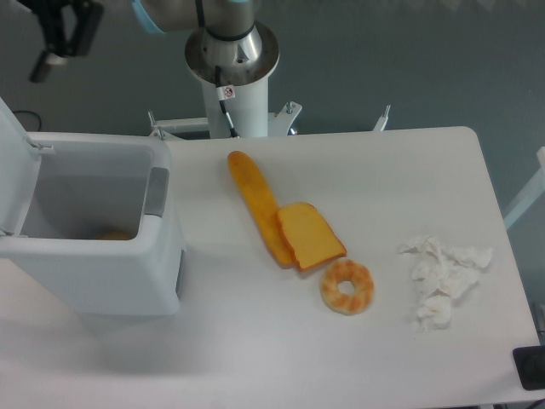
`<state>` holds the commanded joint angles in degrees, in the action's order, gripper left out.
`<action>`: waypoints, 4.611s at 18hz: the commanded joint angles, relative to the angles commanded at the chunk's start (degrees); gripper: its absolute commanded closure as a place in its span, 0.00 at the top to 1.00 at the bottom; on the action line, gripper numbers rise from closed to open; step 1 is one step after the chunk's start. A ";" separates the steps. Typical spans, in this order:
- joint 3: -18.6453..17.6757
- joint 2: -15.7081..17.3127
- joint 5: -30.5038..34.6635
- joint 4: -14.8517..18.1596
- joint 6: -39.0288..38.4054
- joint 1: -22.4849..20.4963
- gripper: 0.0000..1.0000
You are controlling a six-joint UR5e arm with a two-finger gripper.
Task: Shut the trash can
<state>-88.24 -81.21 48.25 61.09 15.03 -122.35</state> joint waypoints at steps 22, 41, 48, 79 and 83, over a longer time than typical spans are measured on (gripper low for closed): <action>1.41 -7.03 -9.84 -3.34 -0.70 10.20 1.00; 0.44 -9.41 -9.23 -2.99 -1.49 12.40 1.00; -0.35 -9.06 -4.76 -2.82 -1.41 12.22 1.00; -7.03 -10.20 13.27 -2.64 3.16 -0.43 1.00; -7.03 -10.20 13.27 -2.55 3.86 -0.70 1.00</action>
<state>-95.27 -91.41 61.52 58.53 18.89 -123.05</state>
